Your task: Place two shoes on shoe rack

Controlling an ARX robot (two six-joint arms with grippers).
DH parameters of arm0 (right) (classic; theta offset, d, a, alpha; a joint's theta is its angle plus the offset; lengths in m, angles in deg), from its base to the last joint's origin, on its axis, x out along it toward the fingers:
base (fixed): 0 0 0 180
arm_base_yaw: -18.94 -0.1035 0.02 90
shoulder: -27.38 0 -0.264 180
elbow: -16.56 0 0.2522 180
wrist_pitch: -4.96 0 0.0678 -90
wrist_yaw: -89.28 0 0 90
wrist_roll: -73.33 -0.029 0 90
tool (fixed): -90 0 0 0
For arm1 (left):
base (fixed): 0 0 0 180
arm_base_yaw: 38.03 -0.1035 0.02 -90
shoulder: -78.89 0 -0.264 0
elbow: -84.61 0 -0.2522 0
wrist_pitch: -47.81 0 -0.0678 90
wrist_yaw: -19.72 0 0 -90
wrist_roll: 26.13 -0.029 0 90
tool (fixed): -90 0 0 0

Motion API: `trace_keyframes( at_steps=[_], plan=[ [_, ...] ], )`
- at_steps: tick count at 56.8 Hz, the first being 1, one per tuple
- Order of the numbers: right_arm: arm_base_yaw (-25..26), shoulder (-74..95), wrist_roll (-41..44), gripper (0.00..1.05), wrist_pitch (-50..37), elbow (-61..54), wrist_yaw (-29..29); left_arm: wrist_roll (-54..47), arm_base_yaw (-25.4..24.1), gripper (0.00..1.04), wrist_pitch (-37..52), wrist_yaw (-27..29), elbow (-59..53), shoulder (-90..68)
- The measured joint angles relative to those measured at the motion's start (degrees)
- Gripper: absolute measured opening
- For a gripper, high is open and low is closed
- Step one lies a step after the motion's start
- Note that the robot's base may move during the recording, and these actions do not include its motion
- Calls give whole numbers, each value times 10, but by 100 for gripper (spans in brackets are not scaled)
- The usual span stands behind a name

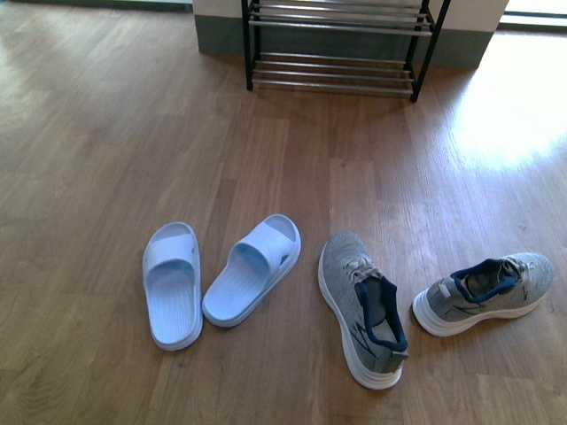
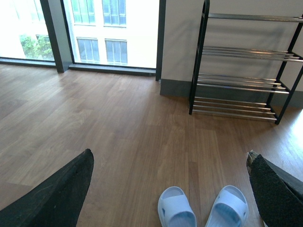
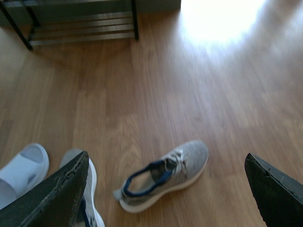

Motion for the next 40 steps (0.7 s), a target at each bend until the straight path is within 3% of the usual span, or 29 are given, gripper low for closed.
trace_keyframes(
  at_steps=[9, 20, 40],
  plan=[
    [27, 256, -45, 96, 19, 126, 22, 0, 0, 95, 0, 0, 0, 0],
    [45, 447, -89, 96, 75, 247, 25, 0, 0, 95, 0, 0, 0, 0],
    [45, 609, -116, 96, 150, 390, 17, 0, 0, 95, 0, 0, 0, 0]
  ],
)
